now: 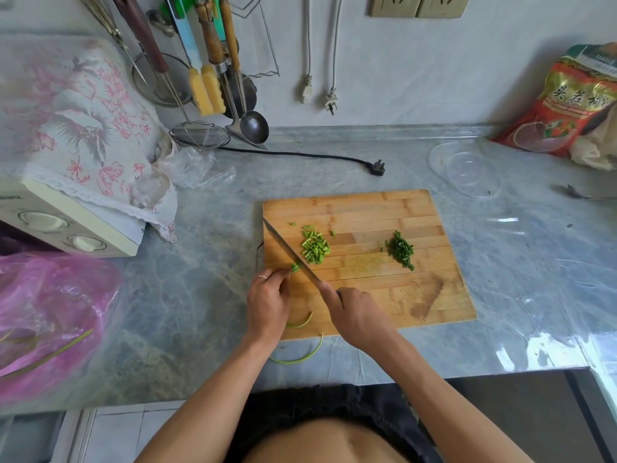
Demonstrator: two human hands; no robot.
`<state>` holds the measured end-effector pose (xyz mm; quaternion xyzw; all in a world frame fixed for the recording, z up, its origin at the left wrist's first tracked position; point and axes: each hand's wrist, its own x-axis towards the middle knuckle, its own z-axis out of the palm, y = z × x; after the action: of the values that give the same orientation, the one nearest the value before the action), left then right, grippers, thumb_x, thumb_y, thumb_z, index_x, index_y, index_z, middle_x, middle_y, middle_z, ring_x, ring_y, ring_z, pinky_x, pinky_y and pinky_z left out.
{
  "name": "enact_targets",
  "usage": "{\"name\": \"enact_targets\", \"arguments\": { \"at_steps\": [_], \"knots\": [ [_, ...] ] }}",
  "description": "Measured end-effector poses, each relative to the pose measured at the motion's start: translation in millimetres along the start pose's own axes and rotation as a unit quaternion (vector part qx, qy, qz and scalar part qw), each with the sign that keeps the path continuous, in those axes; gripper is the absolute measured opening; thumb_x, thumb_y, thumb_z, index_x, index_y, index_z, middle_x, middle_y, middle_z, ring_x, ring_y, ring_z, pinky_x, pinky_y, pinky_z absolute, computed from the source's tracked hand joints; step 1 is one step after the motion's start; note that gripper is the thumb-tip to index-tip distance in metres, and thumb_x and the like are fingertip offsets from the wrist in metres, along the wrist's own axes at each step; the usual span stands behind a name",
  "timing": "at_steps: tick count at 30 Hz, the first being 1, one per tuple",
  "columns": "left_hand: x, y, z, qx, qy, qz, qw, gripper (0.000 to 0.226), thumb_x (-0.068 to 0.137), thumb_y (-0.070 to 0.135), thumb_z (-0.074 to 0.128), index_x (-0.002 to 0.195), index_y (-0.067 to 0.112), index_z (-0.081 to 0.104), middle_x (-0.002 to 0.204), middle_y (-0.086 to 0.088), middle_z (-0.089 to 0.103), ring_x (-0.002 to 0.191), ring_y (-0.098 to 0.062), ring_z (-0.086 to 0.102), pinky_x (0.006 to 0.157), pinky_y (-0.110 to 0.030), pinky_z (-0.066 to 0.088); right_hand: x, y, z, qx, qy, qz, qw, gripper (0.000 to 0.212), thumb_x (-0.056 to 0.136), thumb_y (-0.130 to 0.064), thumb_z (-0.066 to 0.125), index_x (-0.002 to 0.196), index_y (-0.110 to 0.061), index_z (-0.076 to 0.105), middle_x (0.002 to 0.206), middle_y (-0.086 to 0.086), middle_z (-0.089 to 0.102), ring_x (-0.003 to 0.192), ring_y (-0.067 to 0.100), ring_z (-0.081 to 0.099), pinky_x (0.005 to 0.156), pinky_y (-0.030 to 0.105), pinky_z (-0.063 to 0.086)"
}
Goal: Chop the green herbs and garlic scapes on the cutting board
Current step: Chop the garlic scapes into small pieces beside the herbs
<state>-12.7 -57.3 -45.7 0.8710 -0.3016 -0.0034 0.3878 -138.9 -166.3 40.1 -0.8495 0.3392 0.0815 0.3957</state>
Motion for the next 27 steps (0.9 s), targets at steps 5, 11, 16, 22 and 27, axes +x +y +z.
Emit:
{"name": "enact_targets", "arguments": {
  "at_steps": [5, 11, 16, 22, 27],
  "knots": [
    [5.5, 3.0, 7.5, -0.005, 0.004, -0.013, 1.0, 0.022, 0.083, -0.005, 0.067, 0.099, 0.008, 0.076, 0.095, -0.008, 0.073, 0.085, -0.027, 0.067, 0.075, -0.023, 0.044, -1.7, 1.5, 5.7, -0.003, 0.003, 0.011, 1.0, 0.063, 0.098, -0.06, 0.029, 0.062, -0.009, 0.039, 0.058, 0.01, 0.046, 0.052, 0.022, 0.04, 0.047, 0.034, 0.03],
    [6.0, 3.8, 10.0, -0.009, -0.005, -0.022, 1.0, 0.021, 0.084, -0.003, 0.063, 0.097, 0.008, 0.076, 0.094, -0.01, 0.072, 0.083, -0.027, 0.065, 0.071, -0.026, 0.045, -1.3, -5.8, 9.9, -0.025, 0.005, 0.014, 1.0, 0.059, 0.096, -0.063, 0.024, 0.065, -0.014, 0.037, 0.061, 0.005, 0.045, 0.054, 0.024, 0.044, 0.051, 0.034, 0.036],
    [6.2, 1.4, 8.9, -0.009, -0.018, -0.028, 0.999, 0.016, 0.082, 0.003, 0.069, 0.094, 0.01, 0.076, 0.096, -0.005, 0.071, 0.086, -0.022, 0.063, 0.07, -0.02, 0.041, 7.4, -11.1, 13.7, -0.048, -0.009, 0.025, 0.999, 0.06, 0.096, -0.065, 0.022, 0.07, -0.015, 0.042, 0.068, 0.006, 0.053, 0.062, 0.029, 0.053, 0.055, 0.036, 0.042],
    [8.2, 0.7, 7.1, -0.008, -0.023, -0.02, 1.0, 0.022, 0.079, 0.001, 0.073, 0.1, 0.009, 0.076, 0.098, -0.005, 0.071, 0.091, -0.021, 0.063, 0.075, -0.015, 0.039, 24.5, -10.0, 19.2, -0.031, -0.014, 0.014, 0.999, 0.066, 0.09, -0.07, 0.017, 0.068, -0.013, 0.041, 0.062, 0.005, 0.045, 0.053, 0.024, 0.042, 0.055, 0.037, 0.036],
    [8.1, 1.6, 10.7, -0.005, -0.021, -0.038, 0.999, 0.022, 0.079, 0.002, 0.07, 0.099, 0.01, 0.076, 0.096, -0.005, 0.07, 0.092, -0.025, 0.064, 0.073, -0.026, 0.046, 18.3, 0.5, 15.2, -0.004, -0.009, 0.021, 1.0, 0.064, 0.096, -0.064, 0.027, 0.063, -0.011, 0.042, 0.06, 0.009, 0.049, 0.054, 0.027, 0.046, 0.049, 0.034, 0.033]
  ]
}}
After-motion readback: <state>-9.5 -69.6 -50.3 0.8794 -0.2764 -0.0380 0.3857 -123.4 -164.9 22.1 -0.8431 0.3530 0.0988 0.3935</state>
